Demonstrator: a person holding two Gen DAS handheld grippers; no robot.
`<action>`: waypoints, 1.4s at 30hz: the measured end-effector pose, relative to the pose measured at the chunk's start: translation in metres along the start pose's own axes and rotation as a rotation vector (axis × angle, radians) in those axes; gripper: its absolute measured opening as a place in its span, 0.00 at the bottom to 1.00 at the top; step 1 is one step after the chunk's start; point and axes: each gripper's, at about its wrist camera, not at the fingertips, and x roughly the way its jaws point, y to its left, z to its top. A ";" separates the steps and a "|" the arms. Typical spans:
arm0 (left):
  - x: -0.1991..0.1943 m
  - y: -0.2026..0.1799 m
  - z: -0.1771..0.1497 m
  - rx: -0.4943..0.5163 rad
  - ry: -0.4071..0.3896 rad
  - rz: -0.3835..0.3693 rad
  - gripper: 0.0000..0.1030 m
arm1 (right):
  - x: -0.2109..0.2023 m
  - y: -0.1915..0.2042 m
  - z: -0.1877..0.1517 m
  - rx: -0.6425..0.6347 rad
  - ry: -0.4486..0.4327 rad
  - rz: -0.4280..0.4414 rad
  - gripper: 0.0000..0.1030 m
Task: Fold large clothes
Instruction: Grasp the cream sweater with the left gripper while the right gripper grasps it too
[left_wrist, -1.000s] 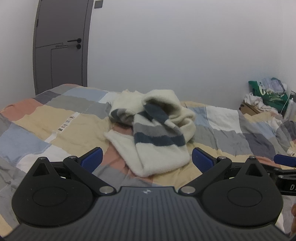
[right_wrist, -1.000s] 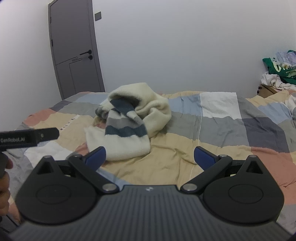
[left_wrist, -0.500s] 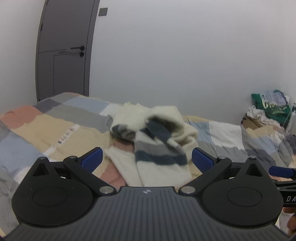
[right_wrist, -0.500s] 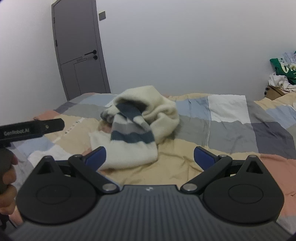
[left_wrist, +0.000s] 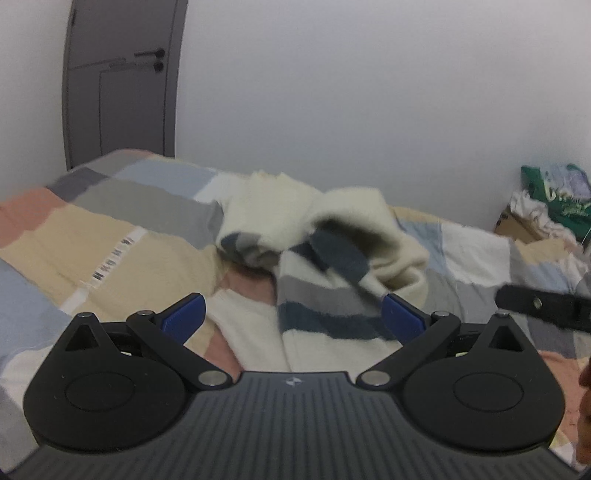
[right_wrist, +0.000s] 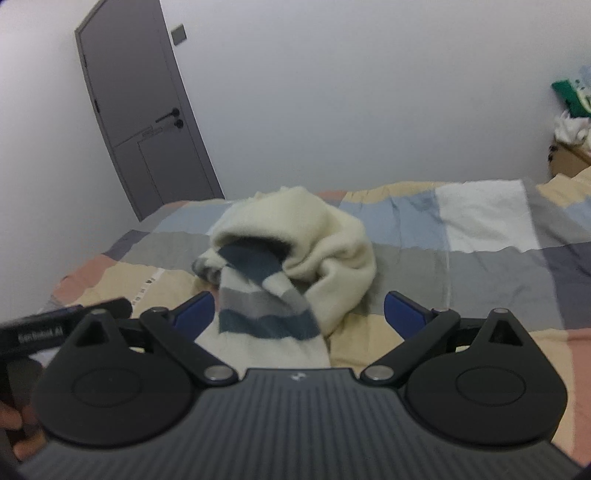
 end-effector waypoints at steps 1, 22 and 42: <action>0.009 -0.001 -0.003 0.002 0.004 -0.004 0.99 | 0.011 -0.003 0.001 0.003 0.009 0.003 0.96; 0.162 -0.057 -0.083 0.111 0.086 -0.309 0.65 | 0.210 -0.073 -0.010 0.094 0.177 0.098 0.60; 0.143 -0.044 -0.082 0.017 0.153 -0.189 0.08 | 0.075 -0.058 0.030 0.001 0.011 -0.081 0.14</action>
